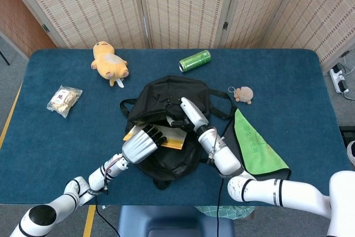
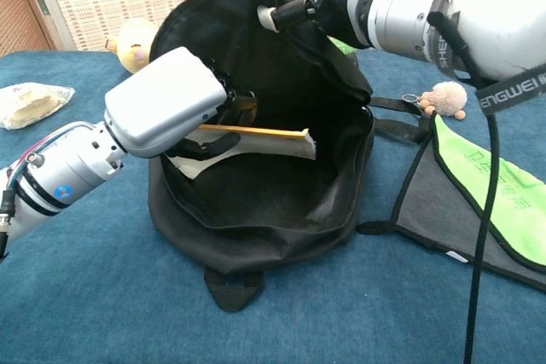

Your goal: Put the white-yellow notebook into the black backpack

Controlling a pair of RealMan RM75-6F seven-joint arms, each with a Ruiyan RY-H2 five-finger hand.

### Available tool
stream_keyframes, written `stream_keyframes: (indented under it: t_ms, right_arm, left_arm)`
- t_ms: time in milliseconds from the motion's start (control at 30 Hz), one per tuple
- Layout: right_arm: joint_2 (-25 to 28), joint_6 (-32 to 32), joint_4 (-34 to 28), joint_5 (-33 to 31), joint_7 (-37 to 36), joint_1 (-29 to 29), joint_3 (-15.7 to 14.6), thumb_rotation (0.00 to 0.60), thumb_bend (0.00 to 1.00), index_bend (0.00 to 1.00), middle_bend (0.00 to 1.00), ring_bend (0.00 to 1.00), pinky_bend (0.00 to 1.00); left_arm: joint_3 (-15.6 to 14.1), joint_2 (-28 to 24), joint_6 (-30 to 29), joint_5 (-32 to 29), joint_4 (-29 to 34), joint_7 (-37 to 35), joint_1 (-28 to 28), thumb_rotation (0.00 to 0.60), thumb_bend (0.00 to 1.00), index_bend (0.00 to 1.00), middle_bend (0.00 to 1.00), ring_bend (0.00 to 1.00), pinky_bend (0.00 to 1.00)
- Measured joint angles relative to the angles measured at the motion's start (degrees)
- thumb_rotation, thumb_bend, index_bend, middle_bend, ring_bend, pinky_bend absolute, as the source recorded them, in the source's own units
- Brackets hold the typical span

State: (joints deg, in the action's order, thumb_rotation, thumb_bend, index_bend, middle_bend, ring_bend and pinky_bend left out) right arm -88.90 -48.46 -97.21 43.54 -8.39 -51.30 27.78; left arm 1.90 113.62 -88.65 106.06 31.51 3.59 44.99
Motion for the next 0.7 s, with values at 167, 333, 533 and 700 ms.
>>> stream_keyframes:
  t_ms: [167,333,533,700]
  right_arm:
    - [0.06,-0.13,-0.49,-0.21,-0.5,0.09,-0.3,0.6,0.66,0.54,0.28,0.24,0.14]
    - [0.11,0.17,-1.83,-0.16,-1.16,-0.15,-0.13,0.6,0.66,0.53,0.28,0.24,0.14]
    - [0.79,-0.52,-4.31,0.14,-1.35,-0.25,0.19,0.6,0.66,0.53,0.28,0.24,0.14]
    - [1.3,-0.53,-5.65,-0.11,-1.76,-0.15,-0.1,0.6,0.65,0.53,0.28,0.24,0.14]
  left_arm:
    - [0.04,-0.64,0.07,-1.82,1.96,1.19,-1.03,0.6,0.48,0.7,0.71,0.63,0.58]
    - [-0.96,0.9,0.81,-1.41,2.38,4.41,-0.53,0.6,0.48,0.7,0.71,0.62,0.59]
    - [-2.22,2.96,3.44,-0.54,3.78,6.64,1.56,0.6,0.48,0.69,0.71,0.62,0.6]
    - [-1.98,3.93,7.27,-1.29,5.87,8.07,3.06,0.6,0.48,0.68,0.7,0.63,0.6]
